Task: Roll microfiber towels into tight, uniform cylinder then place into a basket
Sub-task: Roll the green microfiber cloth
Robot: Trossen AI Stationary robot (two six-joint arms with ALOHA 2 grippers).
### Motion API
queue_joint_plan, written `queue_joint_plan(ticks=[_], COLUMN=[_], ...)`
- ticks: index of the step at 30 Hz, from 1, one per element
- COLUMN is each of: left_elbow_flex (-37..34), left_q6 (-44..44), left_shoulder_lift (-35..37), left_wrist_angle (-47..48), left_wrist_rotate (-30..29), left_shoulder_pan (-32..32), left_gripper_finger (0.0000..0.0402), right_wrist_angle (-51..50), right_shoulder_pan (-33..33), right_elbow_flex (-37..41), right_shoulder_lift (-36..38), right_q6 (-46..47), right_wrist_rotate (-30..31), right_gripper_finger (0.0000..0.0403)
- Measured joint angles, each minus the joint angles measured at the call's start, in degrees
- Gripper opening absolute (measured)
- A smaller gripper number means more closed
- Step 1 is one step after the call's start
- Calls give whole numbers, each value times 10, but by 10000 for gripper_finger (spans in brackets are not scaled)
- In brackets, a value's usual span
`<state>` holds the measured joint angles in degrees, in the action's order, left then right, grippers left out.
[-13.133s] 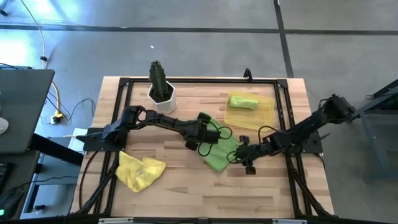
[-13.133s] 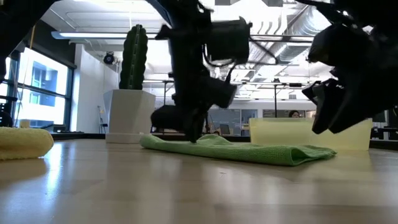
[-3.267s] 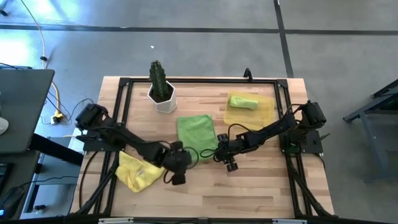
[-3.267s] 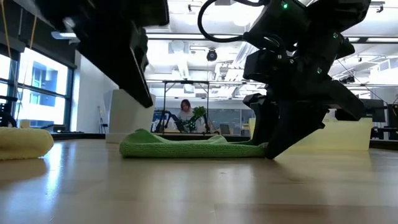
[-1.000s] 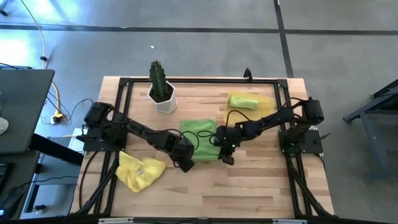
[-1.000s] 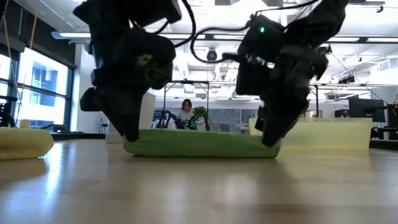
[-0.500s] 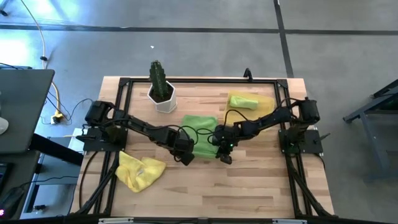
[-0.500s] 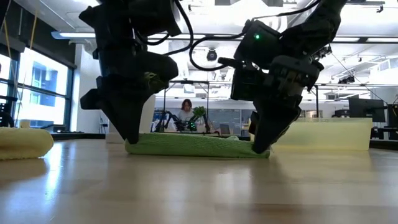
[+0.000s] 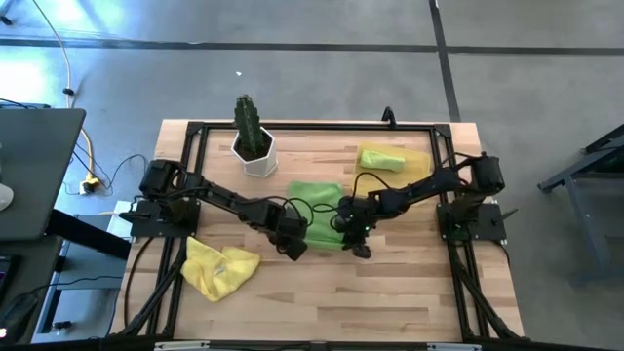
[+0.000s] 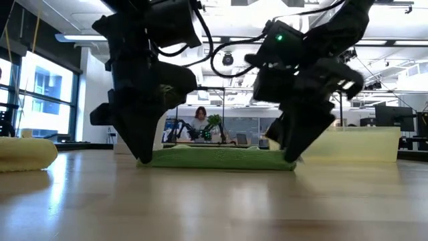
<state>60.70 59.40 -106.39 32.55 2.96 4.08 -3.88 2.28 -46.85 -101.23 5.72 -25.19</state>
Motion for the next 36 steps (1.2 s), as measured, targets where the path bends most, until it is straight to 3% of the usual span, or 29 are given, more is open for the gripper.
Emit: queue_joint_plan(ticks=[5, 11, 15, 23, 32, 36], left_elbow_flex=[-1, -2, -2, -2, -2, -2], left_q6=[-2, -6, -6, -6, -5, -5], left_shoulder_lift=[-1, -1, -1, -2, -2, -2], left_wrist_angle=[-4, -6, -7, -10, -14, -14], left_wrist_rotate=[62, 65, 61, 58, 55, 54], left_shoulder_pan=[8, 16, 16, 16, 16, 16], left_gripper_finger=[10, 10, 10, 10, 10, 10], right_wrist_angle=[-41, -62, -31, 22, 65, 63], right_shoulder_pan=[3, 67, 123, 166, 153, 153], right_elbow_flex=[0, 0, 0, -1, -1, -1], right_shoulder_lift=[73, 104, 89, 72, 16, 5], right_q6=[-83, -268, -342, -344, -302, -302], right_wrist_rotate=[2, 127, 186, 270, 320, 380], right_gripper_finger=[107, 130, 130, 138, 216, 201])
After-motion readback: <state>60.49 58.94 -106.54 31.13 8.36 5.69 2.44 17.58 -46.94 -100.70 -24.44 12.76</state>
